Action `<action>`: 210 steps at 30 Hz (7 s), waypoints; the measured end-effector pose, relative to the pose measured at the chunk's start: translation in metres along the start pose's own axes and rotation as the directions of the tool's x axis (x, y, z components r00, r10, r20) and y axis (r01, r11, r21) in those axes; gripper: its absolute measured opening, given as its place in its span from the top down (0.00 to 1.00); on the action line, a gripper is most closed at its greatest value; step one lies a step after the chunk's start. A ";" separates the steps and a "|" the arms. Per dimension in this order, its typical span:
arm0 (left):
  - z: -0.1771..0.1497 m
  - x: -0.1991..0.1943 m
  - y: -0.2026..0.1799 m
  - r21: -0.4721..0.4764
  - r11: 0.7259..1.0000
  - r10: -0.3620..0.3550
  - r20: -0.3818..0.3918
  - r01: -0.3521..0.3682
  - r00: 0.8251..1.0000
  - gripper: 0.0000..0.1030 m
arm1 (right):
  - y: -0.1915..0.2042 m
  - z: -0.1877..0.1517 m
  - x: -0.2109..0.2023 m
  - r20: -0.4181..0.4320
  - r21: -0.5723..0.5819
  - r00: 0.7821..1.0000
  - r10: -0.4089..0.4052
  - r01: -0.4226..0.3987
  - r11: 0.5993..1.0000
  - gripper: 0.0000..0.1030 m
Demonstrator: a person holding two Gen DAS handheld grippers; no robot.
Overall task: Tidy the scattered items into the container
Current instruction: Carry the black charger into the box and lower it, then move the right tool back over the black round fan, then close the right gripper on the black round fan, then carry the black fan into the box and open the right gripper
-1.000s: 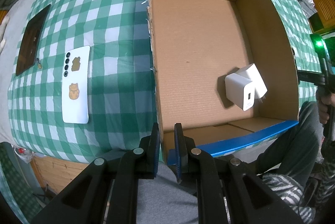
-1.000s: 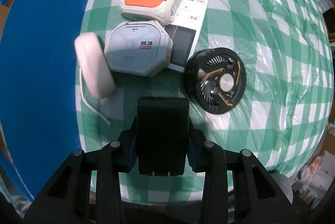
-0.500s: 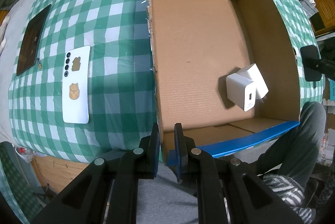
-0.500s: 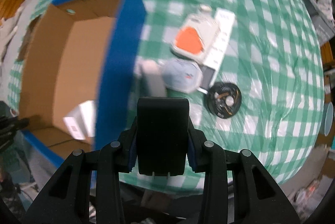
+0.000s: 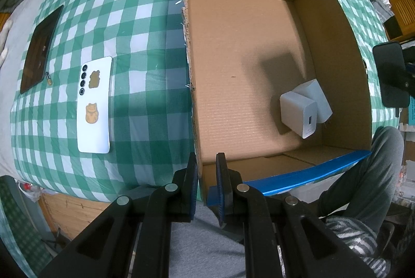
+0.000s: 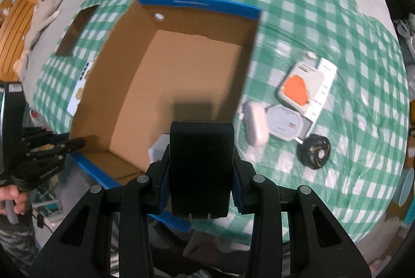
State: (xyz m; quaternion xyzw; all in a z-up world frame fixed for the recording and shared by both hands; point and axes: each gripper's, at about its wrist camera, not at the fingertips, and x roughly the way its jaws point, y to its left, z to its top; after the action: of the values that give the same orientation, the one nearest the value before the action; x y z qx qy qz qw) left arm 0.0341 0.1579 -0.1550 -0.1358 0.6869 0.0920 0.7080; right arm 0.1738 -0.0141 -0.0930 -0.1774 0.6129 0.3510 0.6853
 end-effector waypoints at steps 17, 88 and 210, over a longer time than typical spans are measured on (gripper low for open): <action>0.000 0.000 0.000 0.001 1.000 0.002 0.000 -0.002 1.000 0.89 | 0.045 -0.012 0.047 -0.090 -0.090 0.996 -0.009 0.001 0.996 0.64; 0.000 0.003 -0.004 0.014 1.000 0.025 -0.011 -0.025 1.000 0.87 | -0.212 -0.040 0.060 -0.085 0.337 0.994 -0.065 0.090 0.937 0.39; 0.001 0.003 -0.012 0.024 0.999 0.042 -0.012 -0.042 0.999 0.87 | 0.052 -0.003 0.043 -0.088 -0.175 0.996 -0.008 -0.008 0.985 0.37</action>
State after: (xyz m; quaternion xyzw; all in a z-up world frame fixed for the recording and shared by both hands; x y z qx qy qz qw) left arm 0.0391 0.1470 -0.1568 -0.1134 0.6953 0.0978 0.7030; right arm 0.1358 0.0309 -0.1252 -0.2522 0.6093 0.3954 0.6394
